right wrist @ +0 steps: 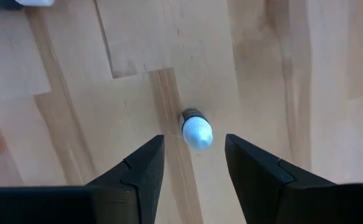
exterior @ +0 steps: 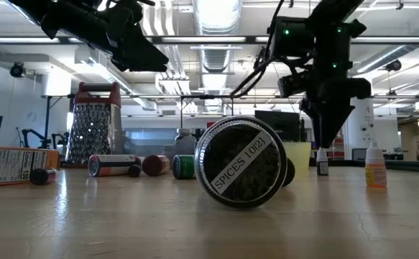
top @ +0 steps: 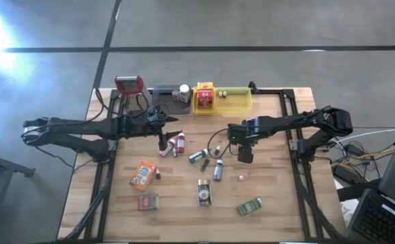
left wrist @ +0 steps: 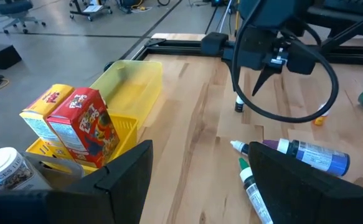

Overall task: Pick & Place Kitchen Items
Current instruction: Put the black food coloring bottle into the light yellow bin

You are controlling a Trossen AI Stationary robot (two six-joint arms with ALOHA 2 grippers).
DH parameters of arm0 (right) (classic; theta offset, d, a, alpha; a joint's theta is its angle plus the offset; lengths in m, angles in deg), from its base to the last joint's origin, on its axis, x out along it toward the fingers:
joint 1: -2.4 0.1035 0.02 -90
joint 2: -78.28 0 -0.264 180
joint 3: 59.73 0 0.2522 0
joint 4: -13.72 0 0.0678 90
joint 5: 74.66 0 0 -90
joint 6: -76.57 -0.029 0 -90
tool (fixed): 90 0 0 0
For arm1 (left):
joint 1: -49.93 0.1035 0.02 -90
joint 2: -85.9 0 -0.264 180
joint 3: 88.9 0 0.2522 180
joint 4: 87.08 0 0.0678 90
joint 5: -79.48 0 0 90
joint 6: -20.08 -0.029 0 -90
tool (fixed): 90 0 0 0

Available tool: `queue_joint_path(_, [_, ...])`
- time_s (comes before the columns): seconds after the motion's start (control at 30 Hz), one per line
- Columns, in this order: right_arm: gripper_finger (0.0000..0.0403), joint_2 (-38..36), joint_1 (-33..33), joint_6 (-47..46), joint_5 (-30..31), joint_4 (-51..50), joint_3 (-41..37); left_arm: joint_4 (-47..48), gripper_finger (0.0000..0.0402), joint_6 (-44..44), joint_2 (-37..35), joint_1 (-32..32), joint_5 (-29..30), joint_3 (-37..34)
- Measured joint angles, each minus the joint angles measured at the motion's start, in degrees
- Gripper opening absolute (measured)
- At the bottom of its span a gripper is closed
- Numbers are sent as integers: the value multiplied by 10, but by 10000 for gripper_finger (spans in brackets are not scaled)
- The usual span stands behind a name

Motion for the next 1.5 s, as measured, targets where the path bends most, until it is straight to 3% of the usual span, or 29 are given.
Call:
queue_joint_path(0.57, [171, -14, -1, -8, 2, 97, -66, -4, 268, 2, 0, 0, 0, 0])
queue_joint_path(1.2, [85, -14, -2, 3, 3, 97, -66, -4, 268, 2, 0, 0, 0, 0])
queue_joint_path(1.5, [71, -15, -2, 13, 3, 98, -66, -4, 268, 3, 0, 0, 0, 0])
